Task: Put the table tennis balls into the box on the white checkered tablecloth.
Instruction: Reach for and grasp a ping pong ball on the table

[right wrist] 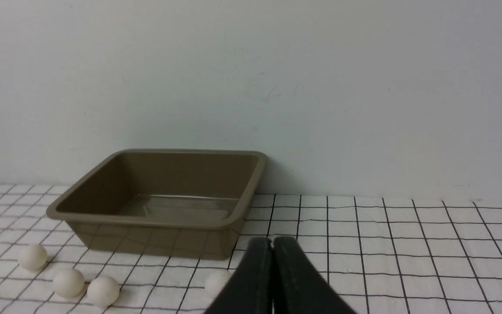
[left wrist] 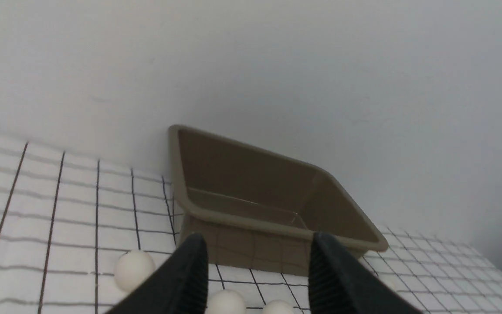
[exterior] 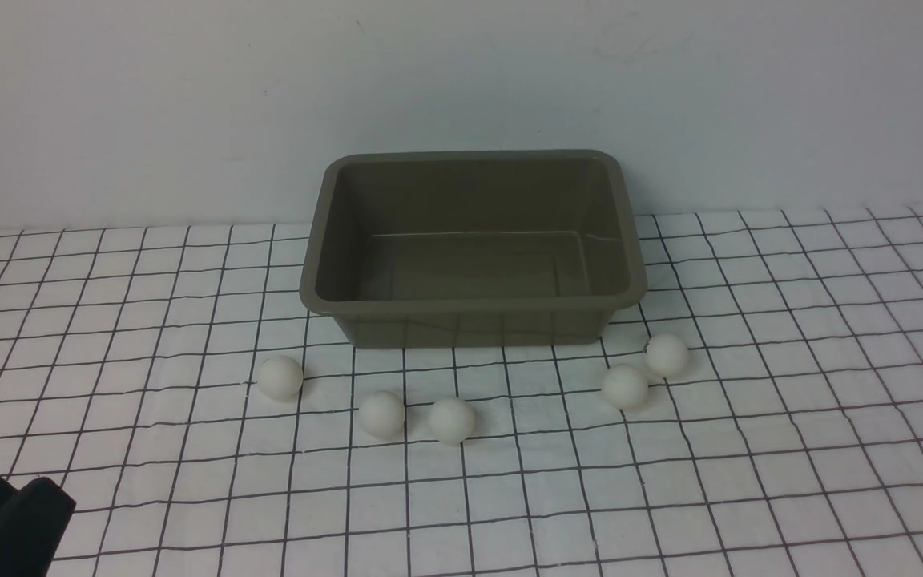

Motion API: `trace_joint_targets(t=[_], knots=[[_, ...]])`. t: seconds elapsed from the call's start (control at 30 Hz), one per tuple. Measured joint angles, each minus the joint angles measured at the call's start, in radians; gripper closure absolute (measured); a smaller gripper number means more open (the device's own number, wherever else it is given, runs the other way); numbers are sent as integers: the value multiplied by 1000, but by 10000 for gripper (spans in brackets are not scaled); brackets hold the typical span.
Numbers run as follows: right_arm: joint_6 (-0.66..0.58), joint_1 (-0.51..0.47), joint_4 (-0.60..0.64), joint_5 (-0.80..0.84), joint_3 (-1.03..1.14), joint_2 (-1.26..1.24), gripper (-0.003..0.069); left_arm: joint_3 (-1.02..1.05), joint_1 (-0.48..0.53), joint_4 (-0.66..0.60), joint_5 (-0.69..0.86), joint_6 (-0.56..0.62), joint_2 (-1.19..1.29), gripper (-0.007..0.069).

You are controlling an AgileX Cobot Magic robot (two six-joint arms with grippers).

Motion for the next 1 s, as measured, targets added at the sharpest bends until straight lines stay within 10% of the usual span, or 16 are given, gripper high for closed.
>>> trace_joint_targets(t=[1.0], knots=[[-178,0,126,5,0,243,669,-356,0,706,329,73,437,336]])
